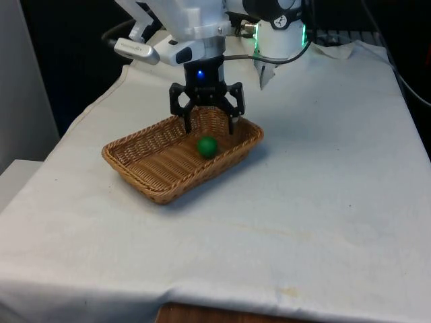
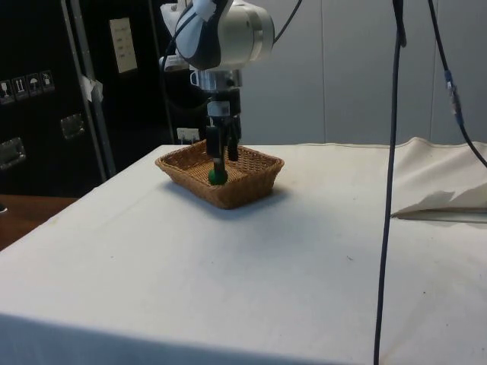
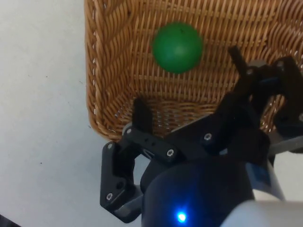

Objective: Pick up the ball and place it into the basket.

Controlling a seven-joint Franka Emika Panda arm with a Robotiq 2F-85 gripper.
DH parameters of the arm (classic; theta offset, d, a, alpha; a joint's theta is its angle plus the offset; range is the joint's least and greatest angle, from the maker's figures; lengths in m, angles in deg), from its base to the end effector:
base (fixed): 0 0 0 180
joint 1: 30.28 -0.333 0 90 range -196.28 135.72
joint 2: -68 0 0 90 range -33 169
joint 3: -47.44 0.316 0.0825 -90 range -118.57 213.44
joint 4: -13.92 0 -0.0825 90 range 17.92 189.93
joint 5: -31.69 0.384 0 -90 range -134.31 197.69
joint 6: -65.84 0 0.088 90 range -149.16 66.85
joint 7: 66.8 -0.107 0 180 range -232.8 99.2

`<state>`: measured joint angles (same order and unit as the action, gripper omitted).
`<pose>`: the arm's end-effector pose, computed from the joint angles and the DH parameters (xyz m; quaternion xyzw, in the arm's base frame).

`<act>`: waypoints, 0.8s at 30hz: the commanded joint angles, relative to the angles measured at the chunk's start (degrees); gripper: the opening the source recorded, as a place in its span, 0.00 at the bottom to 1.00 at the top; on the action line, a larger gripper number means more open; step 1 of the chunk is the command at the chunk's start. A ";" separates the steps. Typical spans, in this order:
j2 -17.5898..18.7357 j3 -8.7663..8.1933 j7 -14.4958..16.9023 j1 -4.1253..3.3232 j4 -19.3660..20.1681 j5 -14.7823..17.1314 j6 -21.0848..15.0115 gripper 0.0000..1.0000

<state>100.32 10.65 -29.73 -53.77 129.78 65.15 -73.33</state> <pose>0.5835 -0.1284 0.2159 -0.9995 -0.0192 -0.0156 0.0191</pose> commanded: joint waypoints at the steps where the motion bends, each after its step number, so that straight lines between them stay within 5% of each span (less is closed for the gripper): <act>1: -0.06 0.23 0.34 0.34 -0.11 0.34 0.23 0.96; 7: -0.06 0.23 0.40 0.34 -0.11 0.34 0.29 1.00; 12: -2.18 -1.03 -0.92 -1.09 0.63 -1.03 1.09 1.00; 13: -1.26 -0.17 -0.11 -0.23 0.00 -0.06 0.74 1.00; 15: -3.61 -1.32 -1.60 -1.66 1.26 -1.78 1.38 1.00; 22: -8.65 -0.92 -5.44 -2.64 3.95 -6.30 1.32 1.00; 23: -7.56 -0.40 -4.01 -1.72 3.09 -4.81 1.43 1.00; 24: -8.65 -0.92 -5.44 -2.64 3.95 -6.30 1.32 1.00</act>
<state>91.55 10.31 -34.72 -55.84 133.56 59.19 -71.90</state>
